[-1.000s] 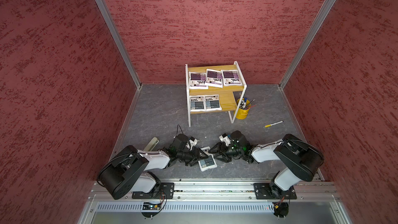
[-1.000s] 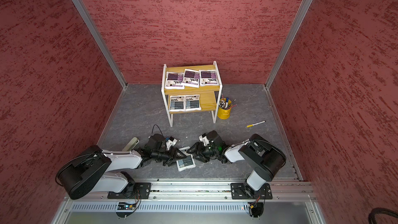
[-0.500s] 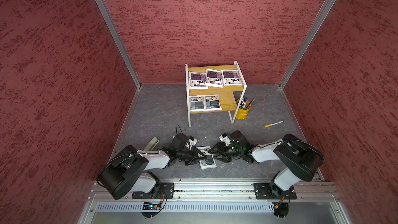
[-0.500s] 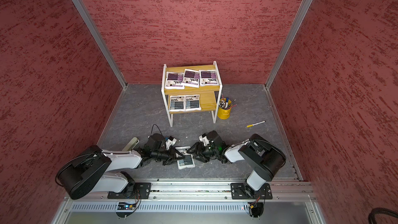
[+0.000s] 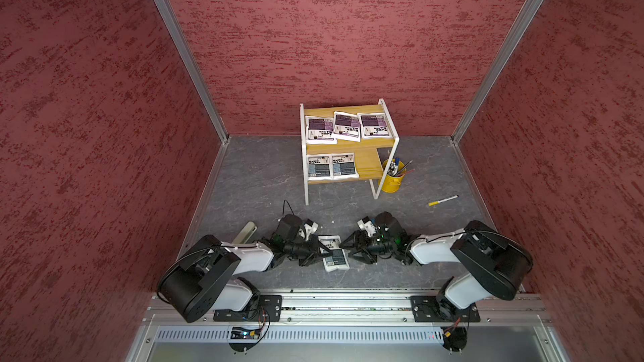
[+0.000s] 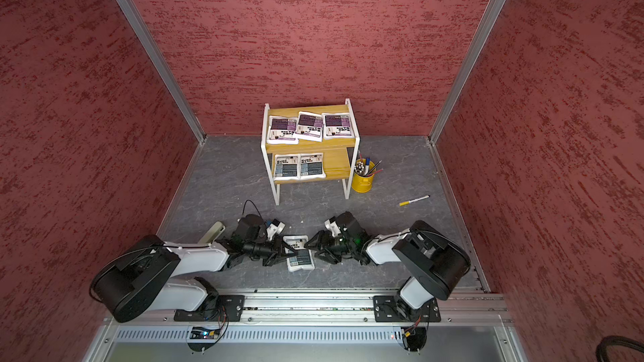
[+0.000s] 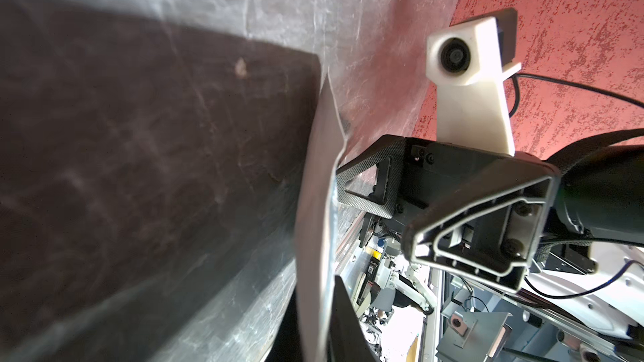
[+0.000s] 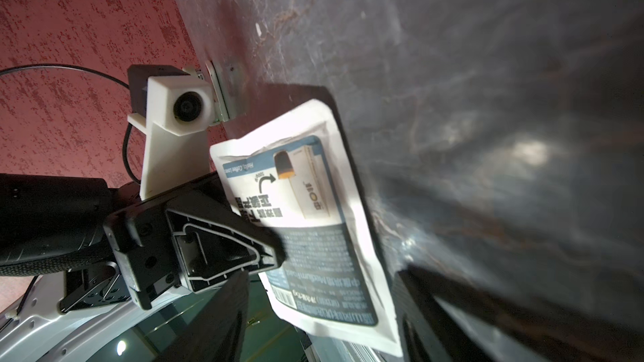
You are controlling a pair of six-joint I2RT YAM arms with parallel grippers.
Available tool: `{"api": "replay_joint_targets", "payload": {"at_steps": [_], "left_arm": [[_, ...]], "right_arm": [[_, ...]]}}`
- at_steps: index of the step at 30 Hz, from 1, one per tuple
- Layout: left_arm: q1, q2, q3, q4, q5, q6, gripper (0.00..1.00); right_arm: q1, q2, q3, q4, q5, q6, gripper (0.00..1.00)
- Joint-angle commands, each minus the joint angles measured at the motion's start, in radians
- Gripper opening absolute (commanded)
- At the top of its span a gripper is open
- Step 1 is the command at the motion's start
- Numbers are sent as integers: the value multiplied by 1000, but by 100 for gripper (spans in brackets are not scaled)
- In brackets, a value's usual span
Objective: Place the bagged coffee beans on the shelf by color
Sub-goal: Pick up the bagged coffee beans at the center of the board.
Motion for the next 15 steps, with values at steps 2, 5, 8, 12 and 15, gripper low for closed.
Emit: {"api": "replay_joint_targets", "payload": {"at_steps": [2,5,8,12,15], "left_arm": [[23,-40,21,6,44,12,11],[42,-92,36,-40,59,12,11],[58,-167,68,-118,67,23,11],[74,-268,143,-269,65,62,11],[94,-335,189,-323,68,66,11]], "right_arm": [[-29,-76,-17,-151,41,-20,70],[-61,-179,-3,-249,38,-52,70],[-94,-268,17,-347,25,-83,70],[-132,-380,50,-448,-6,-115,70],[-143,-450,80,-486,-27,-123,70]]}}
